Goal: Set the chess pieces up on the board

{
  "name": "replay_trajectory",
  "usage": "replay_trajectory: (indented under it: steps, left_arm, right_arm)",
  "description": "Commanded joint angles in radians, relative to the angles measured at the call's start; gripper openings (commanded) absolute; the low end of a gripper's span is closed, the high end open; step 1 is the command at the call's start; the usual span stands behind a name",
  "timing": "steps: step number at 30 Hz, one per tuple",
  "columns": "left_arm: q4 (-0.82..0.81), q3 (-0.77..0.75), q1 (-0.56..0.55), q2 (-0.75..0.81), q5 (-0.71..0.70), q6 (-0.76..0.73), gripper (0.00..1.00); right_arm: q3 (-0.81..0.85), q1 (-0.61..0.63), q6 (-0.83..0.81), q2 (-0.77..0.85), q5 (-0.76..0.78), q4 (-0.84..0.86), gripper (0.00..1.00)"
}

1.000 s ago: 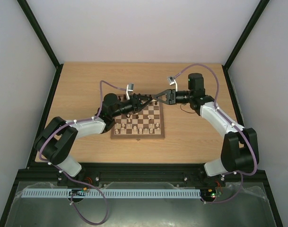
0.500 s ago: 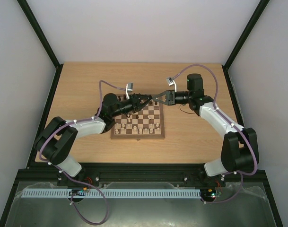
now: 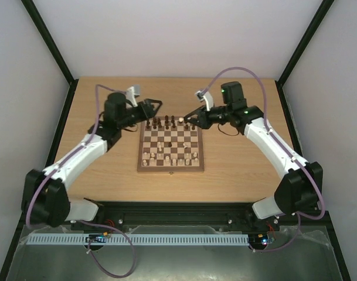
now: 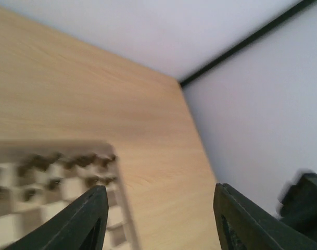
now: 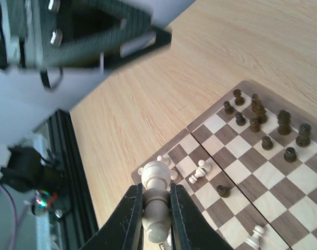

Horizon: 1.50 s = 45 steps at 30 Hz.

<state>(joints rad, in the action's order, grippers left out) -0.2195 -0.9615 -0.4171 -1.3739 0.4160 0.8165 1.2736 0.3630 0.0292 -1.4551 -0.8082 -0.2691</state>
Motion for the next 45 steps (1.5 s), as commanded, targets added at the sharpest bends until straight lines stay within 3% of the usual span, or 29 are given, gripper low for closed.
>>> replay_trajectory:
  steps: [1, 11, 22, 45]
  left_arm:
    - [0.412, -0.045, 0.129, 0.101, -0.191, -0.303, 0.62]
    - [0.478, 0.049, 0.305, 0.233, -0.537, -0.307, 0.98]
    - [0.458, 0.074, 0.353, 0.271, -0.474, -0.291, 0.99]
    - [0.43, 0.091, 0.372, 0.287, -0.396, -0.29, 0.97]
  right_arm:
    - [0.077, 0.136, -0.237, -0.029, 0.222, -0.217, 0.08]
    - [0.246, 0.464, -0.396, -0.219, 0.548, -0.403, 0.09]
    - [0.305, 0.622, -0.426, -0.419, 0.689, -0.478, 0.11]
    - [0.417, 0.637, -0.422, -0.589, 0.821, -0.544, 0.12]
